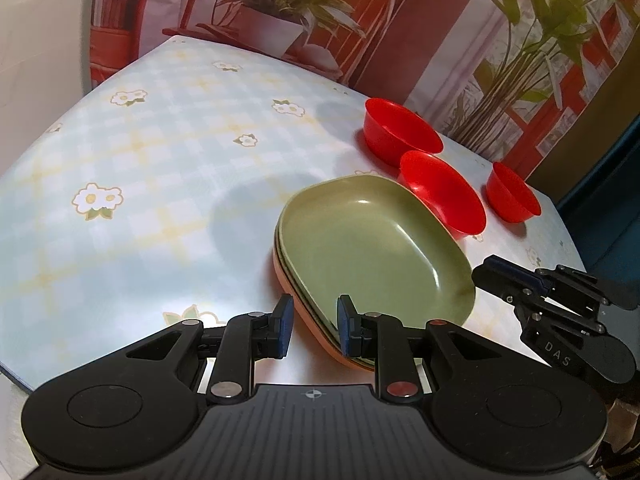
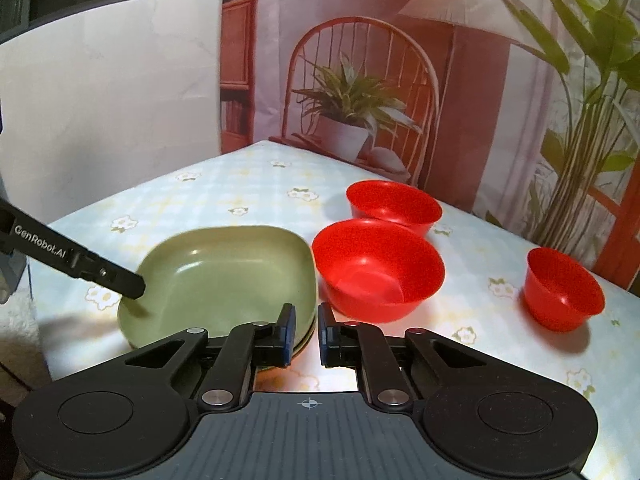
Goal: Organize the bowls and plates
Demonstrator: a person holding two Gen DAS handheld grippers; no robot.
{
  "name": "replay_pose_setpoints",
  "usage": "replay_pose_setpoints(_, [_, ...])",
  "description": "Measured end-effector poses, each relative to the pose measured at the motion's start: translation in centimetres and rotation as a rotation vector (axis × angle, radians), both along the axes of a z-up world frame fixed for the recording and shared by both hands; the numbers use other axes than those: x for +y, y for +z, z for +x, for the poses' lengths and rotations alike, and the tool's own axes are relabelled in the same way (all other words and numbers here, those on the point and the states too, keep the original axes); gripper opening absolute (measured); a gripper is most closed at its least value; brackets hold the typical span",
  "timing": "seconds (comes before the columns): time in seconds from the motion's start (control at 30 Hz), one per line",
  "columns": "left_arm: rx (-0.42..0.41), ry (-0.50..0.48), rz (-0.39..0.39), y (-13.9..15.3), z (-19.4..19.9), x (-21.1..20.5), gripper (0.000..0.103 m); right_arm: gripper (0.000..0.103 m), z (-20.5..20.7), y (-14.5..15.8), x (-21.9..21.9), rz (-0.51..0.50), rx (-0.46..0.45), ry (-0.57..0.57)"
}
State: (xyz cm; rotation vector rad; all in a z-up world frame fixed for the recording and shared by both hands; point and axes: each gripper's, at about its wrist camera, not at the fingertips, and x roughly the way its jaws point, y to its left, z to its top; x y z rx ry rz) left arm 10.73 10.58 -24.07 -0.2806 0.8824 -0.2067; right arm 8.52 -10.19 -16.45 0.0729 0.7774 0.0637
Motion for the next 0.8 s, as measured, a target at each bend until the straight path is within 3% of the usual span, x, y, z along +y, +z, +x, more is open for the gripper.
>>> replay_pose_setpoints(0.8, [-0.039, 0.003, 0.026, 0.5, 0.3, 0.0, 0.024, 0.012, -0.5, -0.4, -1.2, 0.064, 0.015, -0.087])
